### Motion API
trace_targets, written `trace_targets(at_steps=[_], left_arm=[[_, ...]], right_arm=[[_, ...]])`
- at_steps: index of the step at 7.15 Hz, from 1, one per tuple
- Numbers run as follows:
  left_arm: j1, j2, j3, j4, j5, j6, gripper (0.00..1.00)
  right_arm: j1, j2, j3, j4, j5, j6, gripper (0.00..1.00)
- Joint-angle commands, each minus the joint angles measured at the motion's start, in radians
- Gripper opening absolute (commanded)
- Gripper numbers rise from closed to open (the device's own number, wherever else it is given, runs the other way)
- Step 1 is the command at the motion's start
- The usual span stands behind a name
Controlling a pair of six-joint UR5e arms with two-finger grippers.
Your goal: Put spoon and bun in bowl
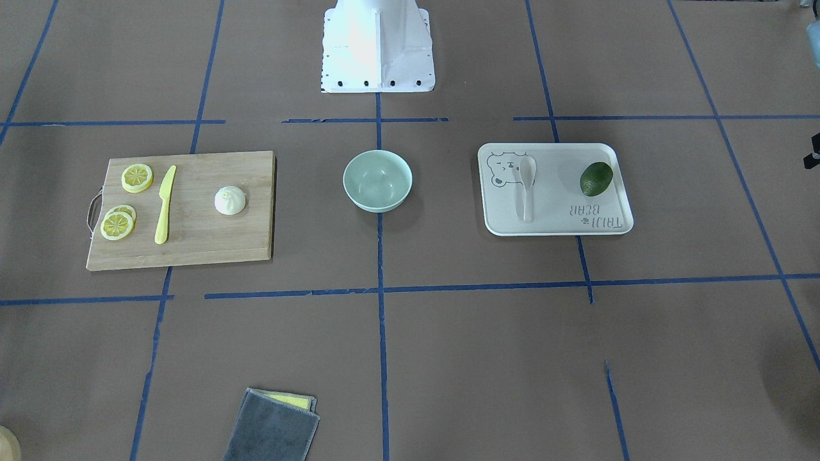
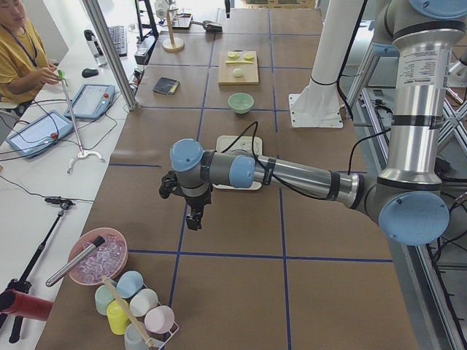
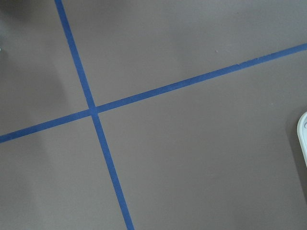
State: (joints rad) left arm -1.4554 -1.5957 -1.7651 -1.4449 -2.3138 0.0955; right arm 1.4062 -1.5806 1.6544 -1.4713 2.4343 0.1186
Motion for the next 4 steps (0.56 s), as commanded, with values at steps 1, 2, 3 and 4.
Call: trace_targets(at_steps=[1, 2, 3, 4], left_arm=[[0.001, -0.009, -0.049, 0.011, 0.039, 0.003, 1.0], [0.056, -0.015, -0.05, -0.074, -0.013, 0.006, 1.0], [0.176, -0.017, -0.063, -0.206, -0.06, -0.066, 1.0], [0.247, -0.024, -0.082, -0.298, -0.084, -0.229, 1.0]], right_arm=[[-0.003, -0.001, -0.001, 0.002, 0.0, 0.003, 1.0], [-0.003, -0.001, -0.001, 0.0, 0.002, 0.004, 1.0], [-0.003, -0.001, 0.001, 0.0, 0.003, 0.004, 1.0], [-0.003, -0.001, 0.001, 0.002, 0.003, 0.004, 1.0]])
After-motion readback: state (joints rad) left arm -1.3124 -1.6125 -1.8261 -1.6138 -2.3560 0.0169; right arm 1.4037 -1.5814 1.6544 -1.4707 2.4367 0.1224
